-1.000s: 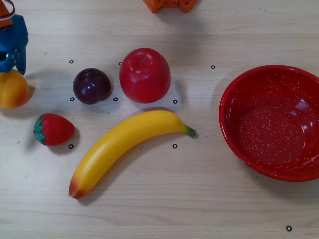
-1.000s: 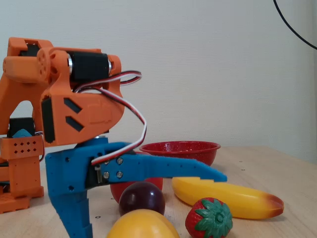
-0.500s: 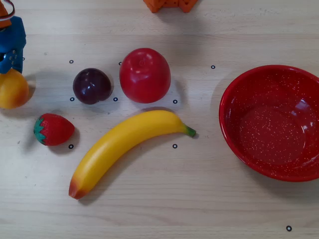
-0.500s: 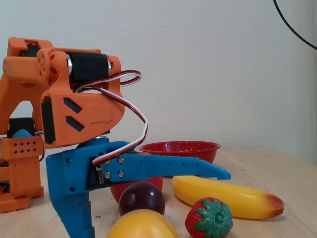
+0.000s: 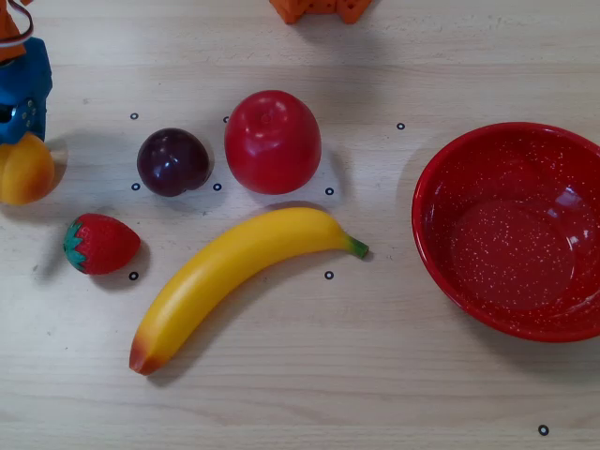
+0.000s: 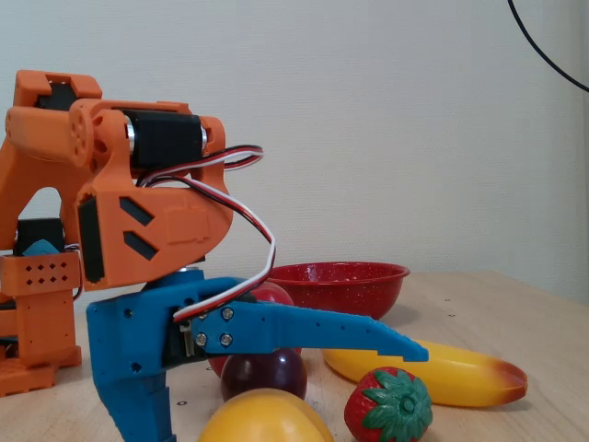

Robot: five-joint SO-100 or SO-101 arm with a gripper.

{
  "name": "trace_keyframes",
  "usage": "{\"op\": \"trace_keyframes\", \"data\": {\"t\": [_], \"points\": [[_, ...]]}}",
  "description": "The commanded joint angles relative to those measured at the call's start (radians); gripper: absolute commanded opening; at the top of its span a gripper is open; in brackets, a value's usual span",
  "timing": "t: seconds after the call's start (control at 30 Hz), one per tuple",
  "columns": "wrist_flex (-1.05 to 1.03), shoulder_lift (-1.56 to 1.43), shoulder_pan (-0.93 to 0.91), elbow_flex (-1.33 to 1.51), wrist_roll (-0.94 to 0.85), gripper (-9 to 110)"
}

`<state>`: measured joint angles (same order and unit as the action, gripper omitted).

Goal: Put the peach in the red bowl.

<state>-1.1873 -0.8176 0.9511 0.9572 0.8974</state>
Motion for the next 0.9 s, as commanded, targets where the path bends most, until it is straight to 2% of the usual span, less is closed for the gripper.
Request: {"op": "trace_keyframes", "data": {"t": [0.0, 0.67, 0.87], "points": [[0.026, -0.058, 0.021, -0.025, 0.015, 72], [0.054, -0.058, 0.035, 0.009, 0.032, 70], [0.072, -0.066, 0.037, 0.031, 0.037, 66]]}}
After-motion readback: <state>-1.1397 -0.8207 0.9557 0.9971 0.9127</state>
